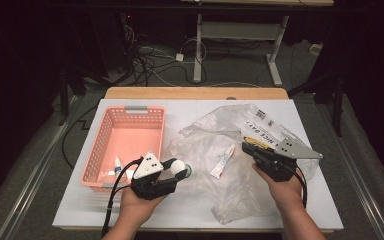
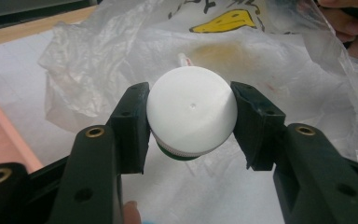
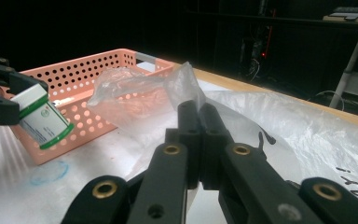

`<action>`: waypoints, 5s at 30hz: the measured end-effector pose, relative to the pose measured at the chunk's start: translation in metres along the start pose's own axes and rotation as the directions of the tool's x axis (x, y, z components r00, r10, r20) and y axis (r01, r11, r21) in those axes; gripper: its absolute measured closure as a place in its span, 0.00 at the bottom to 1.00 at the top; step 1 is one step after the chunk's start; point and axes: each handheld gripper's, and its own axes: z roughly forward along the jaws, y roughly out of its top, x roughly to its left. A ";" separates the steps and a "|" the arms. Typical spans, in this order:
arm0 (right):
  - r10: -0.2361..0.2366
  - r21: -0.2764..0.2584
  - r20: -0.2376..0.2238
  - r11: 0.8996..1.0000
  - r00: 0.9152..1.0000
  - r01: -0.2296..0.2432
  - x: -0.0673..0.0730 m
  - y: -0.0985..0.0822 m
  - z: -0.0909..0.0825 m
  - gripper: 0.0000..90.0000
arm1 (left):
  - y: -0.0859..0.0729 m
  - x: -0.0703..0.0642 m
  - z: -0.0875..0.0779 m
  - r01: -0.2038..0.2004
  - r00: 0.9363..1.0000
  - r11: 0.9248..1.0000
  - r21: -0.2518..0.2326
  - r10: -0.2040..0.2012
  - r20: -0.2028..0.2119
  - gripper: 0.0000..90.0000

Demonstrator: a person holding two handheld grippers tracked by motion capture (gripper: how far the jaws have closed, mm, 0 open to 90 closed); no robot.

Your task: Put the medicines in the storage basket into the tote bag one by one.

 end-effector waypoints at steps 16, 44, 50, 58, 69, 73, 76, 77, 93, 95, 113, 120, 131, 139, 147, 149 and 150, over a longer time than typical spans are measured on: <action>-0.008 0.003 -0.003 1.000 1.000 0.008 0.001 0.000 0.000 1.00 | -0.005 -0.016 0.027 -0.031 0.999 0.998 0.059 0.029 0.037 0.54; -0.001 -0.009 -0.004 1.000 1.000 0.001 -0.001 0.002 -0.001 1.00 | 0.035 -0.022 0.075 -0.077 0.996 0.997 0.032 0.075 0.050 0.54; 0.005 -0.016 -0.005 1.000 1.000 -0.005 -0.001 0.003 0.000 1.00 | 0.039 -0.024 0.093 -0.073 0.996 0.997 0.035 0.071 0.056 0.54; 0.011 -0.013 -0.006 1.000 1.000 -0.011 -0.001 0.003 0.000 1.00 | 0.042 -0.031 0.117 -0.080 0.995 0.996 0.043 0.077 0.070 0.54; 0.009 -0.013 -0.007 1.000 1.000 -0.010 -0.003 0.002 0.000 1.00 | 0.046 -0.035 0.147 -0.086 0.994 0.994 0.060 0.082 0.078 0.54; 0.007 -0.014 -0.006 1.000 1.000 -0.007 -0.004 0.002 -0.001 1.00 | 0.046 -0.038 0.158 -0.083 0.994 0.994 0.069 0.078 0.082 0.54; 0.007 -0.015 -0.004 1.000 1.000 -0.007 -0.004 0.002 -0.001 1.00 | 0.046 -0.040 0.166 -0.088 0.993 0.993 0.073 0.082 0.085 0.54; 0.008 -0.018 -0.002 1.000 1.000 -0.008 -0.004 0.002 -0.001 1.00 | 0.045 -0.040 0.168 -0.087 0.993 0.993 0.075 0.080 0.087 0.54; 0.013 -0.012 -0.006 1.000 1.000 -0.013 -0.004 0.002 -0.001 1.00 | 0.035 -0.046 0.194 -0.091 0.993 0.991 0.102 0.082 0.085 0.54; 0.012 -0.013 -0.006 1.000 1.000 -0.012 -0.004 0.002 -0.001 1.00 | 0.035 -0.047 0.195 -0.083 0.993 0.992 0.096 0.074 0.088 0.54; 0.014 -0.013 -0.007 1.000 1.000 -0.014 -0.004 0.001 -0.001 1.00 | 0.035 -0.047 0.203 -0.051 0.995 0.996 0.077 0.043 0.091 0.54; 0.019 -0.016 -0.009 1.000 1.000 -0.019 -0.004 0.002 -0.001 1.00 | 0.035 -0.048 0.206 -0.048 0.994 0.994 0.096 0.039 0.100 0.52; 0.011 -0.015 -0.012 1.000 1.000 -0.011 -0.004 0.002 -0.001 1.00 | 0.029 -0.045 0.180 -0.052 0.992 0.995 0.084 0.041 0.122 0.39; 0.009 -0.013 -0.010 1.000 1.000 -0.009 -0.004 0.002 -0.001 1.00 | 0.026 -0.039 0.155 -0.051 0.989 0.995 0.083 0.039 0.141 0.33; 0.010 -0.010 -0.009 1.000 1.000 -0.010 -0.003 0.002 -0.001 1.00 | 0.021 -0.032 0.133 -0.034 0.988 0.994 0.105 0.018 0.154 0.24; 0.009 -0.010 -0.008 1.000 1.000 -0.009 -0.003 0.001 -0.001 1.00 | 0.020 -0.032 0.128 -0.038 0.987 0.994 0.102 0.021 0.158 0.22; 0.009 -0.009 -0.008 1.000 1.000 -0.009 -0.003 0.002 -0.001 1.00 | 0.020 -0.033 0.125 -0.038 0.987 0.994 0.101 0.022 0.158 0.20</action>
